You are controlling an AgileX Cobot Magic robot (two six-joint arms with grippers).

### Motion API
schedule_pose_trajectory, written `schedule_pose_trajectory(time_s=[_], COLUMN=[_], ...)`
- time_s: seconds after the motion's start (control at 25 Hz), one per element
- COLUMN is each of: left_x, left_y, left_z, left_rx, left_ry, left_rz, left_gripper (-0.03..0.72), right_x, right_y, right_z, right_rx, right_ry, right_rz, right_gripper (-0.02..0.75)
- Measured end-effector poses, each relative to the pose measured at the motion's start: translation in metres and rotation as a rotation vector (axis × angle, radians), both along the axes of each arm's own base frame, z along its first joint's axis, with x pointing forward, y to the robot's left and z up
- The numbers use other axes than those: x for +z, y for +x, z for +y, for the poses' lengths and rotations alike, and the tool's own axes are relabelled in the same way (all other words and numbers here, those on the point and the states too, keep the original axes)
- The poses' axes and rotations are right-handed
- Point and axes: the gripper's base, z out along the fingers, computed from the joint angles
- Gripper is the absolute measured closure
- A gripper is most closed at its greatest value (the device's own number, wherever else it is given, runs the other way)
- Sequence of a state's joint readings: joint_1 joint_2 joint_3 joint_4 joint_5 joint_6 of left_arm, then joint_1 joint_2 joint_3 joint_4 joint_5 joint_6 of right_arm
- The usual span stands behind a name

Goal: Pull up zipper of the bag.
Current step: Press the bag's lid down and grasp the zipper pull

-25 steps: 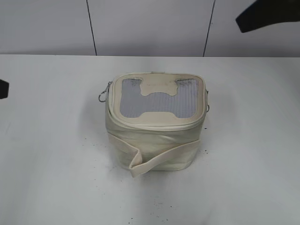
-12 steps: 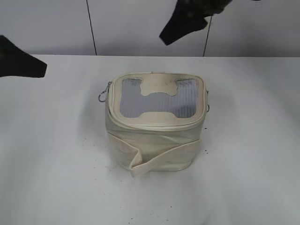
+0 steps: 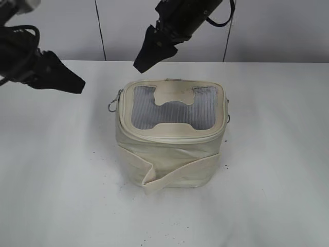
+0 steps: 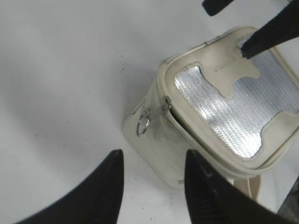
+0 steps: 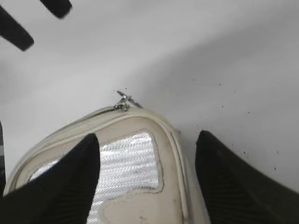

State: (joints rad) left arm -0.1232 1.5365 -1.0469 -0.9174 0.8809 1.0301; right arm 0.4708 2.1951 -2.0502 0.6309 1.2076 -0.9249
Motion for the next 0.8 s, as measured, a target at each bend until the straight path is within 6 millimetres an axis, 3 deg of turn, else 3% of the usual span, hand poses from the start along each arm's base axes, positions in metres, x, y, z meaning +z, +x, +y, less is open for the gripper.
schedule_pose_trajectory(time_s=[0.2, 0.48, 0.72, 0.8], left_x=[-0.021, -0.028, -0.028, -0.028], left_y=[0.005, 0.006, 0.006, 0.006], left_z=[-0.014, -0.022, -0.022, -0.022], left_rx=[-0.071, -0.089, -0.088, -0.088], left_ry=[0.094, 0.107, 0.110, 0.110], left_rz=[0.011, 0.018, 0.016, 0.016], left_gripper=[0.351, 0.351, 0.351, 0.351], right_x=[-0.014, -0.048, -0.060, -0.062], right_y=[0.011, 0.019, 0.021, 0.021], right_z=[0.010, 0.014, 0.016, 0.016], right_rx=[-0.001, -0.004, -0.009, -0.006], right_ry=[0.026, -0.007, -0.014, -0.015], right_rz=[0.011, 0.071, 0.095, 0.105], right_gripper=[0.237, 0.238, 0.308, 0.363])
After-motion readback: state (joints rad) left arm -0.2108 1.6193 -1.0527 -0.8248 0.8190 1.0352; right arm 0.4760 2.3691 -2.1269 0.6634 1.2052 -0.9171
